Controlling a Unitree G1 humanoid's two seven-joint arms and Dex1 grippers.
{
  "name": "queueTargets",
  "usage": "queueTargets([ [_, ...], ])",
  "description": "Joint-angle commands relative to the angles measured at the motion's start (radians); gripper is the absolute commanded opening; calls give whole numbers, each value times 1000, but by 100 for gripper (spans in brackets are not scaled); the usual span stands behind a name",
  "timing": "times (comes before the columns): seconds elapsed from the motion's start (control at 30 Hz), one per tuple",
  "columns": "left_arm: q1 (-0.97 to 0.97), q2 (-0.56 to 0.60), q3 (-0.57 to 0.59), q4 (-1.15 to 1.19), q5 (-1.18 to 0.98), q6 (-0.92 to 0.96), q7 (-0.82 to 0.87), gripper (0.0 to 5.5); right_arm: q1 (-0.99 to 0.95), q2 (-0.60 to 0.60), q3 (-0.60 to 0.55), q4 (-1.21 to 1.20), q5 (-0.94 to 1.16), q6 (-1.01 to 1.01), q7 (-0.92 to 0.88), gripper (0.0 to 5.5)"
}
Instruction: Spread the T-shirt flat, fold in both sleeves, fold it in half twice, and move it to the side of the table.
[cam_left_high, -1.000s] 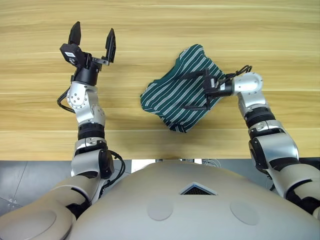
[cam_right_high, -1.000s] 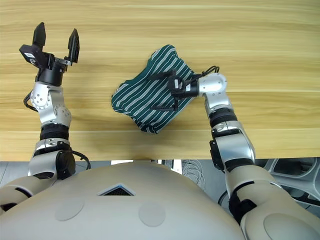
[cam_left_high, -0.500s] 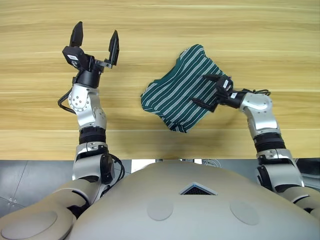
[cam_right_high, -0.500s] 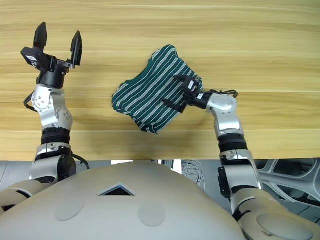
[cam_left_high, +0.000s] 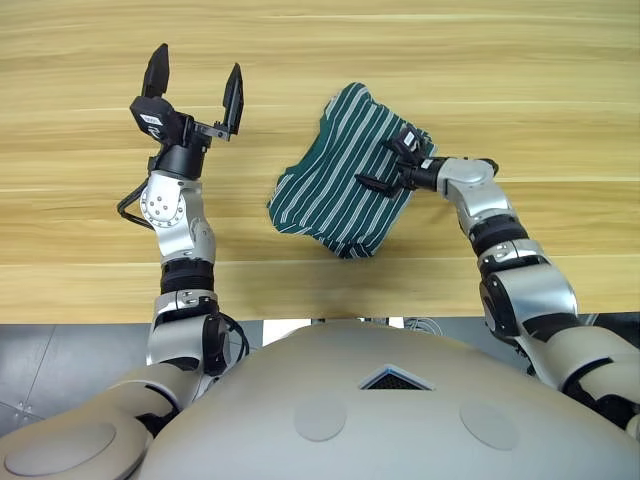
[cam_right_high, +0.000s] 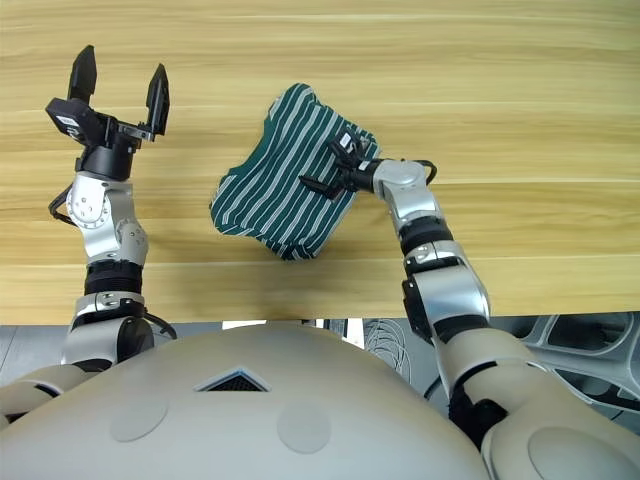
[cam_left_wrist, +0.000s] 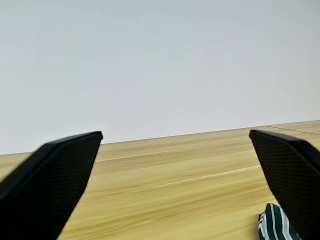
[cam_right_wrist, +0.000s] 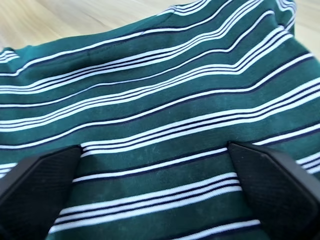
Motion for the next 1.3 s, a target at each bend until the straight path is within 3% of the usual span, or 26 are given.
queueTargets([
  [0.03,-7,-3,-10,17,11,-8,7,538,-89,87,35,168,-52,-47,30,540],
  [0.2,-13,-3,-23,22,18,-14,1,538,-191,187,64,256,-115,-152,-7,540],
  [0.43,-16,-7,-31,33,19,-27,0,538,-186,211,82,289,-178,-265,-22,540],
  [0.67,-8,53,-33,37,25,-63,-42,538,-228,171,-39,233,-85,-379,-6,540],
  [0.8,76,230,-3,3,-28,-46,-212,538,-99,49,-68,45,-26,-489,125,540],
  [0.93,167,370,75,-7,-70,-32,-297,538,184,-97,-13,-290,16,-462,292,540],
  [1.1,181,329,134,-65,-132,-7,-231,538,360,-131,64,-551,-22,-332,266,540],
  [1.3,243,329,42,-11,-15,-56,-278,538,374,-80,179,-608,-103,-161,175,540],
])
